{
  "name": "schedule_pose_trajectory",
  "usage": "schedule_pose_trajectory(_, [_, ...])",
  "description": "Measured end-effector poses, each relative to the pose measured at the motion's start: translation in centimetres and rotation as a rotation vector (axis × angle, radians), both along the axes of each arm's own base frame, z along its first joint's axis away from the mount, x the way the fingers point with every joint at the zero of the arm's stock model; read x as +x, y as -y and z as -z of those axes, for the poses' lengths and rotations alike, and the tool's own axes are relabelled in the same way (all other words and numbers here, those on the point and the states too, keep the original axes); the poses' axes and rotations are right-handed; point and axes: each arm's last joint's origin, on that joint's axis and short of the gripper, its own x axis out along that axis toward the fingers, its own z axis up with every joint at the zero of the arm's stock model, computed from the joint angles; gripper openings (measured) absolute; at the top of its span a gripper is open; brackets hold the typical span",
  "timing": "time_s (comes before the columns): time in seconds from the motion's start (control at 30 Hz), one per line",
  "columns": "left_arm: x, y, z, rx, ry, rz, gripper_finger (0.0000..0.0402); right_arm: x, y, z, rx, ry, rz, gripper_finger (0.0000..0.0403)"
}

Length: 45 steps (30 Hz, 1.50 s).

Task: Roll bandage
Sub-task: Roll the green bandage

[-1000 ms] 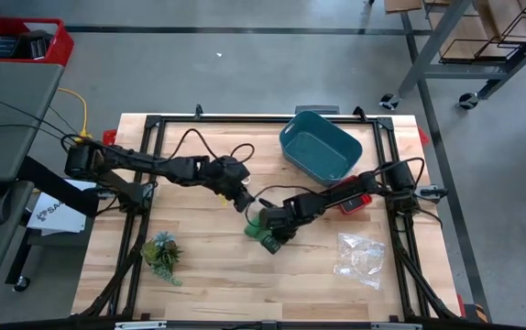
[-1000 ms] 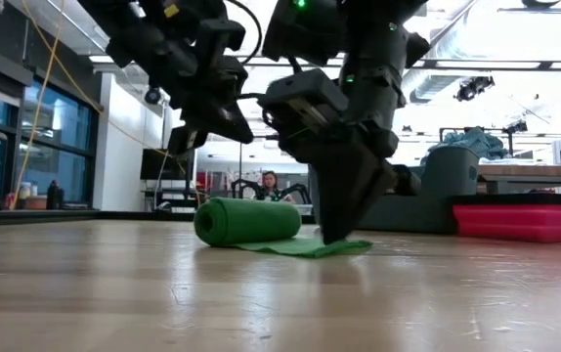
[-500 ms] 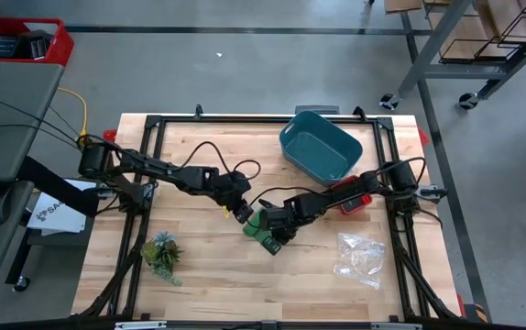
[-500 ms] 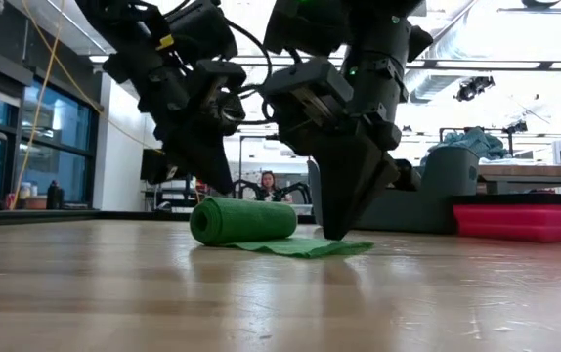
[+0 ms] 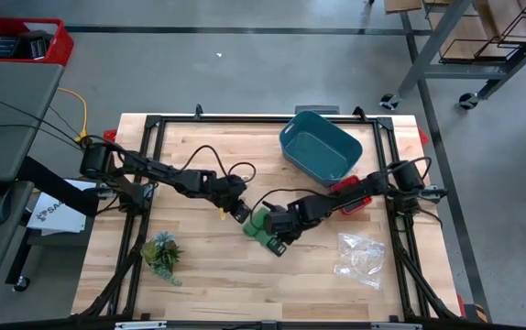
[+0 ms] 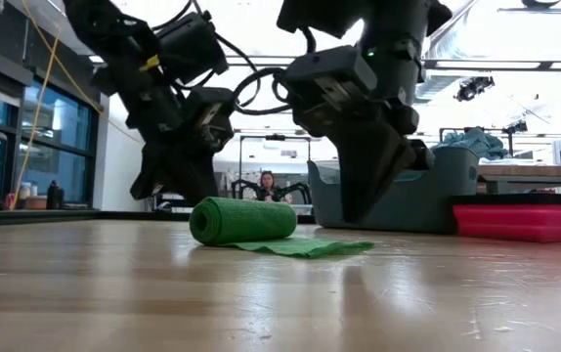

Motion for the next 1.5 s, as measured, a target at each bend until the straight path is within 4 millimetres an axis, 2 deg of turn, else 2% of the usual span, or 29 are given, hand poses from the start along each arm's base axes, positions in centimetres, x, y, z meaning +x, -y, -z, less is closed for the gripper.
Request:
schedule_pose_trajectory(0.13, [0.0,0.0,0.1,-0.014,0.007,-0.019,0.0,0.0,-0.3,0.2,-0.008,0.001,-0.003,0.0])
schedule_pose_trajectory(0.3, [0.2,0.0,0.0,-0.013,0.027,-0.02,0.0,0.2,-0.5,1.4,-0.01,-0.021,0.001,0.0])
schedule_pose_trajectory(0.8, [0.2,0.1,0.0,-0.006,0.024,-0.037,0.0,0.3,-0.7,2.2,-0.015,-0.04,-0.007,0.0])
schedule_pose_trajectory(1.03, [0.1,0.9,0.1,-0.008,0.015,-0.02,0.0,0.4,-0.7,2.4,-0.013,-0.041,-0.01,0.0])
schedule_pose_trajectory(1.23, [0.5,2.0,1.0,-0.03,0.009,-0.01,0.0,0.4,-0.7,2.4,-0.011,-0.039,-0.007,0.0])
schedule_pose_trajectory(1.4, [1.5,2.2,1.3,-0.071,0.092,-0.013,0.0,0.5,-0.7,2.4,-0.009,-0.034,-0.008,0.0])
schedule_pose_trajectory(1.5, [2.3,2.4,0.7,-0.102,0.199,0.069,0.0,0.5,-0.7,2.4,-0.008,-0.032,-0.012,0.0])
